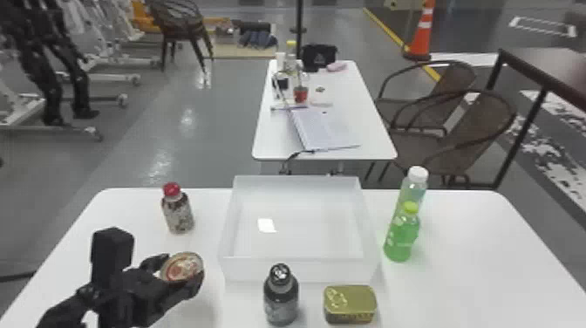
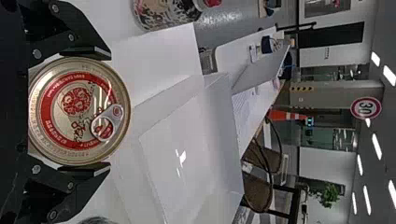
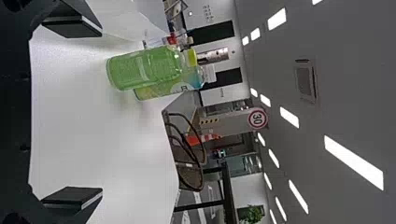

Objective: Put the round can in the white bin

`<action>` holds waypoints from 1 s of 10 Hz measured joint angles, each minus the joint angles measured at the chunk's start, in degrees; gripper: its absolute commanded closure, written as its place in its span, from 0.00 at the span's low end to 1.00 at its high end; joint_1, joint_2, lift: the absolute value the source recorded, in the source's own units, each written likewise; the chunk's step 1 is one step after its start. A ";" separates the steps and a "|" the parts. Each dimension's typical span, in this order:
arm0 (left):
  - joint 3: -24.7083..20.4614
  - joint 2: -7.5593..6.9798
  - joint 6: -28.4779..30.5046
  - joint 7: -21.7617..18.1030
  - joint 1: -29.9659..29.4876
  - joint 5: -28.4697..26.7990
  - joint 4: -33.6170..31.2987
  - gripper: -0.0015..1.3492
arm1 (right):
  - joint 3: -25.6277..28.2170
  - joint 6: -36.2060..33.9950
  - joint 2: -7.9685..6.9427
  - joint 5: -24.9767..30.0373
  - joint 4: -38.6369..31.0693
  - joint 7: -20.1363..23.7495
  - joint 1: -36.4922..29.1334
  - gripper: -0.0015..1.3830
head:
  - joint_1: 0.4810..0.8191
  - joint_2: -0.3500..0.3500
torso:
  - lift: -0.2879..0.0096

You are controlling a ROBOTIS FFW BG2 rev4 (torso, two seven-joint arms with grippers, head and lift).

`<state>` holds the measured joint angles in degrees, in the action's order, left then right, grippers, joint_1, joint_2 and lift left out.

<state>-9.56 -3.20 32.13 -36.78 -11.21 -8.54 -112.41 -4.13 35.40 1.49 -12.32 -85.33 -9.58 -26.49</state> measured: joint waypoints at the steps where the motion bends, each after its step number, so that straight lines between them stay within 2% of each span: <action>1: 0.38 -0.06 -0.28 0.27 1.00 1.24 -0.29 0.58 | 0.00 0.02 0.00 -0.05 0.02 0.00 -0.01 0.07 | 0.20 0.50 | 0.63; 3: 0.79 -0.73 -2.76 0.31 4.45 2.34 0.75 0.58 | -0.08 0.02 -0.06 0.00 0.33 0.00 0.54 0.07 | 0.20 0.50 | 0.63; 5: 1.63 -1.49 -8.05 0.11 9.67 4.25 6.49 0.58 | -0.48 0.02 -0.09 0.04 0.61 0.00 1.02 0.07 | 0.20 0.50 | 0.63; 8: 7.77 -3.89 -17.31 -2.21 18.77 9.12 21.19 0.58 | -0.70 0.02 -0.08 0.02 0.85 0.00 1.45 0.07 | 0.20 0.50 | 0.63; 10: 10.40 -3.58 -20.65 -3.62 23.88 10.97 32.64 0.52 | -0.79 0.02 -0.08 -0.02 1.03 0.00 1.56 0.07 | 0.20 0.50 | 0.63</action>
<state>0.83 -6.78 11.48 -40.41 12.68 2.44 -79.77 -4.92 35.42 1.41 -12.34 -84.30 -9.58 -24.93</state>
